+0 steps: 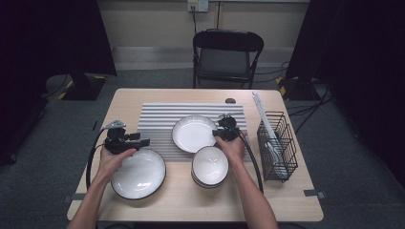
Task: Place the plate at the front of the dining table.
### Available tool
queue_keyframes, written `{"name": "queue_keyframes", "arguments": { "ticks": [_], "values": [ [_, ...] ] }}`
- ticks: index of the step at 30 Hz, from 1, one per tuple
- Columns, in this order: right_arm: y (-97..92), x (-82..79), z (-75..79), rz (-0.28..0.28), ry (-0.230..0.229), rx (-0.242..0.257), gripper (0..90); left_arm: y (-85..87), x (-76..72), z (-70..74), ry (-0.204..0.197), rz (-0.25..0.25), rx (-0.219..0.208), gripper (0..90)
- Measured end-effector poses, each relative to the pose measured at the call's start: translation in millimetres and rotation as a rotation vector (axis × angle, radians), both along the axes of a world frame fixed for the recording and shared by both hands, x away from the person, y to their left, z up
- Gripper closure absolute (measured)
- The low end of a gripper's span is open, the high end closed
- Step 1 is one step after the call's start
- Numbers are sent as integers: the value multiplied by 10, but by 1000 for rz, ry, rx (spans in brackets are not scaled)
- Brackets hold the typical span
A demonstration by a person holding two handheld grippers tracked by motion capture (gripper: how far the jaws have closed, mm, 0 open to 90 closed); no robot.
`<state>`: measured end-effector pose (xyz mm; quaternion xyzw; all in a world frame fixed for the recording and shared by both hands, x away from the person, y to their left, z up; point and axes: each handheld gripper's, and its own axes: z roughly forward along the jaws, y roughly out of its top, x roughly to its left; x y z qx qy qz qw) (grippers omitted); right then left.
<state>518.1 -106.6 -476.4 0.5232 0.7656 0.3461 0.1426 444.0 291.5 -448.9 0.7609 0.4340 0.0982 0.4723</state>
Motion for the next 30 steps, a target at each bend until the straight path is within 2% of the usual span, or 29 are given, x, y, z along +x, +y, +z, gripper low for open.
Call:
{"name": "queue_keyframes", "arguments": {
  "ticks": [4,7,9,10,11,13,15,16,18,20,23,27,30],
  "values": [
    [-46,45,38,-26,-6,42,819,3,2,-5,4,0,-4,344],
    [-42,78,71,-24,-30,28,858,1,8,-8,-1,0,-4,344],
    [-51,105,132,-40,-61,39,900,0,10,-9,0,2,3,344],
    [-67,125,149,-24,-55,87,900,1,12,-13,-1,0,-1,344],
    [-67,138,149,-19,-36,97,896,2,13,-14,-1,1,-4,344],
    [-27,107,154,-31,-54,15,793,11,14,-10,0,7,-3,344],
    [-54,99,140,-18,-45,17,810,8,13,-10,-1,7,-5,344],
    [-72,87,136,-31,-56,11,803,7,11,-10,0,7,-6,344],
    [-99,82,117,-31,-34,35,786,11,8,-4,-3,3,-1,344],
    [-78,62,98,-11,-29,26,788,13,8,-4,-3,5,-2,344],
    [-35,34,53,-15,-10,16,794,9,7,-4,-1,4,0,344],
    [-68,50,-14,-30,21,90,795,5,10,-10,0,5,1,344],
    [-62,85,-16,-35,27,93,803,0,11,-14,2,5,5,344]
  ]
}}
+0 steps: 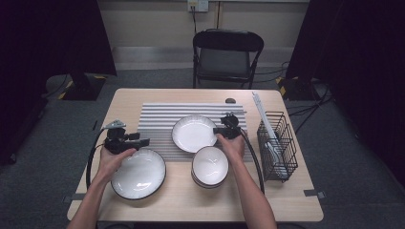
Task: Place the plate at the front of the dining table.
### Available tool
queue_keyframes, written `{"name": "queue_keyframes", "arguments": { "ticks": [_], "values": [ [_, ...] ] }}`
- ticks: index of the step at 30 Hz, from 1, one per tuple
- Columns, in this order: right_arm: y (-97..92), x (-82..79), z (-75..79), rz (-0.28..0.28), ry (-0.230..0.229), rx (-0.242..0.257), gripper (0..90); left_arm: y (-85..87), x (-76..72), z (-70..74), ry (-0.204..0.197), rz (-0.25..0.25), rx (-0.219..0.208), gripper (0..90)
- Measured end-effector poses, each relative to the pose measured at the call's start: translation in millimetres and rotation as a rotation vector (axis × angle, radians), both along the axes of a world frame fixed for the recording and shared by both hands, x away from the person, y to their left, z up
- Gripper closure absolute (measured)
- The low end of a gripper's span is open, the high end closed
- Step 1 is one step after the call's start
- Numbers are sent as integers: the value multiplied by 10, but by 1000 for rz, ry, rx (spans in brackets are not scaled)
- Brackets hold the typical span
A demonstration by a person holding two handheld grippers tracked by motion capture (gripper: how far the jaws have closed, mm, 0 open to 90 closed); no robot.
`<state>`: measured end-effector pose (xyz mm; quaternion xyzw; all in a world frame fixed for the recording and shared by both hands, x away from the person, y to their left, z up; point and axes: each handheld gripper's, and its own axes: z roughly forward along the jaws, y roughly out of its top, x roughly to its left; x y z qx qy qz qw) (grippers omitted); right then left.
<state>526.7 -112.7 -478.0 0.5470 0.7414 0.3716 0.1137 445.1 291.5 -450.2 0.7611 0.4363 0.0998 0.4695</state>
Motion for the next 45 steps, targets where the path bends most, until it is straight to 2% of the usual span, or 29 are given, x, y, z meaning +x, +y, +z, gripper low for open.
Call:
{"name": "queue_keyframes", "arguments": {
  "ticks": [5,8,10,12,16,17,24,34,38,40,42,45],
  "values": [
    [29,65,18,-7,4,24,828,24,0,2,-3,2,-1,345],
    [48,107,28,-6,-17,35,839,50,0,-1,-1,9,-2,345],
    [67,128,18,-10,-2,18,832,60,2,-7,0,11,-7,345],
    [59,147,3,-3,1,26,832,61,2,-8,-1,11,-4,345],
    [78,131,8,-3,-9,4,816,64,-2,-3,1,9,-2,345],
    [74,125,10,0,-14,12,794,64,-5,-2,-1,10,0,345],
    [32,55,86,13,-46,40,708,93,-26,-8,-8,20,8,341],
    [32,-90,250,66,-75,36,584,294,-75,-78,6,65,24,317],
    [27,-153,301,75,-93,39,545,386,-78,-79,0,95,18,306],
    [13,-185,313,79,-96,35,523,424,-76,-93,16,115,49,310],
    [-19,-225,334,79,-96,44,509,464,-88,-124,14,123,62,305],
    [-77,-281,409,77,-113,59,483,540,-92,-150,21,154,50,275]
  ]
}}
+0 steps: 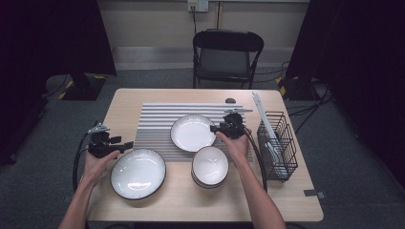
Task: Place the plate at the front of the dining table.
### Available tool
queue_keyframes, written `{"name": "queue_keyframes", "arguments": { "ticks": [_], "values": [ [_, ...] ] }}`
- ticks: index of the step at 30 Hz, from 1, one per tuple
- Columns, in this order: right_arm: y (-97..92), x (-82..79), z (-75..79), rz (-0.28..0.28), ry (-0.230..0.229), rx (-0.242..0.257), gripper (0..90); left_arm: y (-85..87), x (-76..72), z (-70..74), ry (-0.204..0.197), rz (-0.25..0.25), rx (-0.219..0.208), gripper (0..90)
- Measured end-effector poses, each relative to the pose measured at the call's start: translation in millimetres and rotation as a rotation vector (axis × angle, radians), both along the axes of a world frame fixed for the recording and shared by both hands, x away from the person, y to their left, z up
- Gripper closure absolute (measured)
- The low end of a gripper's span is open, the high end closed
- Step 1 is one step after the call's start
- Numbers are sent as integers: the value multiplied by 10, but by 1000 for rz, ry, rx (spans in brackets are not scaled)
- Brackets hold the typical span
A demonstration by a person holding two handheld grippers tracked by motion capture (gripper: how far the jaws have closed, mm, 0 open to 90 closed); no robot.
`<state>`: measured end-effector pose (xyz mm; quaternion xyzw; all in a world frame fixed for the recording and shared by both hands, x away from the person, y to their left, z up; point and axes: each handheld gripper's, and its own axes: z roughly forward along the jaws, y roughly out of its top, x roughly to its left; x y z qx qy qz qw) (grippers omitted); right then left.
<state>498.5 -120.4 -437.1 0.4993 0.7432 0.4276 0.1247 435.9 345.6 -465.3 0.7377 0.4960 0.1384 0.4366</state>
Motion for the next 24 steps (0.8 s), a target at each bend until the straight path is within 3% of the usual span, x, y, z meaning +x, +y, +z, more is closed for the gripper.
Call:
{"name": "queue_keyframes", "arguments": {
  "ticks": [2,10,22,24],
  "values": [
    [-40,-35,63,-6,-9,8,481,55,3,-11,2,13,2,262],
    [-205,-147,190,-12,-24,57,481,158,3,-118,20,43,78,261],
    [-329,-436,240,8,-50,60,477,247,29,-270,48,83,128,220],
    [-327,-495,249,14,-59,56,477,234,37,-284,52,82,158,220]
  ]
}}
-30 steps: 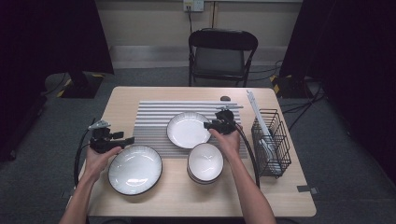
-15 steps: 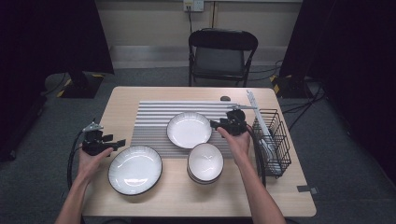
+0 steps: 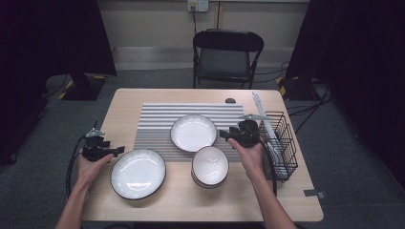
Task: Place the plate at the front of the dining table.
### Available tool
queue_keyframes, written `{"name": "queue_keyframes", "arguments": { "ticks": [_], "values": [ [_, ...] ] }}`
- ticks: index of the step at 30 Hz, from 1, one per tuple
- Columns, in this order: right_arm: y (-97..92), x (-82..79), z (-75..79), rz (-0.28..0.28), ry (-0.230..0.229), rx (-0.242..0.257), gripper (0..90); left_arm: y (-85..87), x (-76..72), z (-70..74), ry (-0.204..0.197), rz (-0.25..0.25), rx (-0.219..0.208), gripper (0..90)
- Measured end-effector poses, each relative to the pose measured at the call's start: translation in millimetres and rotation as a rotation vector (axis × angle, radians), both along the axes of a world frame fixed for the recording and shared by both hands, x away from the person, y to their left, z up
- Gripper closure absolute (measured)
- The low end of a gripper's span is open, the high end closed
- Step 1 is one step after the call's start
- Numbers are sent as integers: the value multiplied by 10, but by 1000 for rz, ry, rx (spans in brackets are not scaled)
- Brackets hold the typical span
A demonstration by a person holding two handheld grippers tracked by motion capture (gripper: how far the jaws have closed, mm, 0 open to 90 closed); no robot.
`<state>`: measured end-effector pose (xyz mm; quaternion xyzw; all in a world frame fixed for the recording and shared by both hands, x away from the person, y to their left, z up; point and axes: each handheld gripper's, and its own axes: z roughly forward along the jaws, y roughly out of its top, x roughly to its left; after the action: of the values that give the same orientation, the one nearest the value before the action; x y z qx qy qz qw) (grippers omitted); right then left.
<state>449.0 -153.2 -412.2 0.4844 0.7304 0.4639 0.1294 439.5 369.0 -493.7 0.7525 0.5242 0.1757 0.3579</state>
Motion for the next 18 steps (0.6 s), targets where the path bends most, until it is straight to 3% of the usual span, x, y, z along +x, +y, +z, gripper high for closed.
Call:
{"name": "queue_keyframes", "arguments": {
  "ticks": [3,10,18],
  "values": [
    [4,-81,20,11,-2,1,477,-27,3,-19,0,-7,44,216],
    [-62,-281,66,33,-26,4,487,-81,15,-39,-19,-6,99,208],
    [-176,-482,103,44,-33,44,486,-101,25,-64,-34,4,100,159]
  ]
}}
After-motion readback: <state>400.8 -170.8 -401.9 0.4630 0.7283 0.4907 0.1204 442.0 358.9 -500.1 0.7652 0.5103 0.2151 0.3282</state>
